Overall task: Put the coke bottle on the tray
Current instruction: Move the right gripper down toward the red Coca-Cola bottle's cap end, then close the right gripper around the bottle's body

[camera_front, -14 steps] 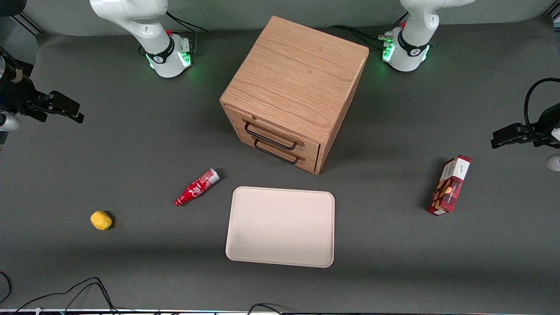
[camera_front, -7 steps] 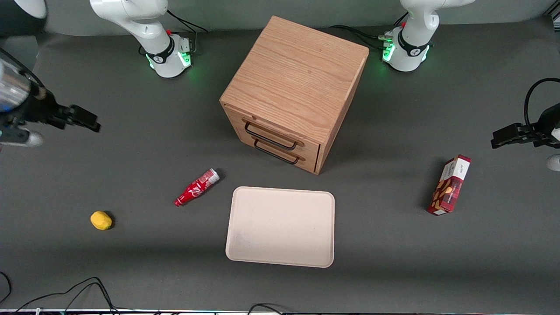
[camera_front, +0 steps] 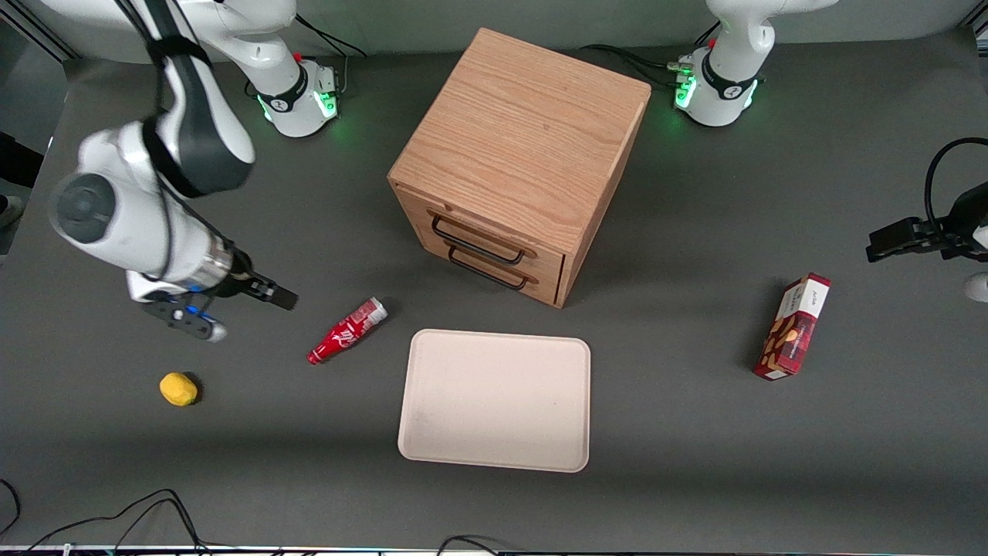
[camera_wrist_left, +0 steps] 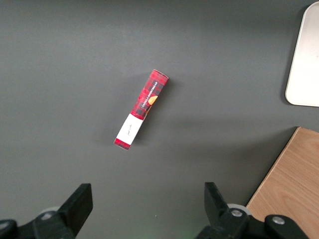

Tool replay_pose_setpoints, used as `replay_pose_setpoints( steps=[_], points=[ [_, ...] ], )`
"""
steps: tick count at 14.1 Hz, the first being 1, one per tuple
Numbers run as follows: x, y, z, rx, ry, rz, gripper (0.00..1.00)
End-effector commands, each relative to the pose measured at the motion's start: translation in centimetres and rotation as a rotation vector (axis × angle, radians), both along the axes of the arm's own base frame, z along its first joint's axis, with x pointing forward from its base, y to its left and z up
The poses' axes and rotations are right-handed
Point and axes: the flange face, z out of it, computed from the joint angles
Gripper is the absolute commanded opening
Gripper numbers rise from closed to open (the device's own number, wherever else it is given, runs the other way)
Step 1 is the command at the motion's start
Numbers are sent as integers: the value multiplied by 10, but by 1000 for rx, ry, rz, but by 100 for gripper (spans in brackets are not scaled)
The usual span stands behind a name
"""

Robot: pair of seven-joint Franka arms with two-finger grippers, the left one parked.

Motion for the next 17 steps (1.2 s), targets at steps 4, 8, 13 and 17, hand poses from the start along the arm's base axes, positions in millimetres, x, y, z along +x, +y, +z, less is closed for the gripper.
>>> replay_pose_setpoints(
  steps=[4, 8, 13, 17],
  points=[
    [5, 21, -108, -1, 4, -223, 100],
    [10, 24, -154, -10, -20, -266, 100],
    [11, 28, -198, 16, -20, -307, 100],
    [9, 29, -222, 32, -23, -335, 98]
  ],
)
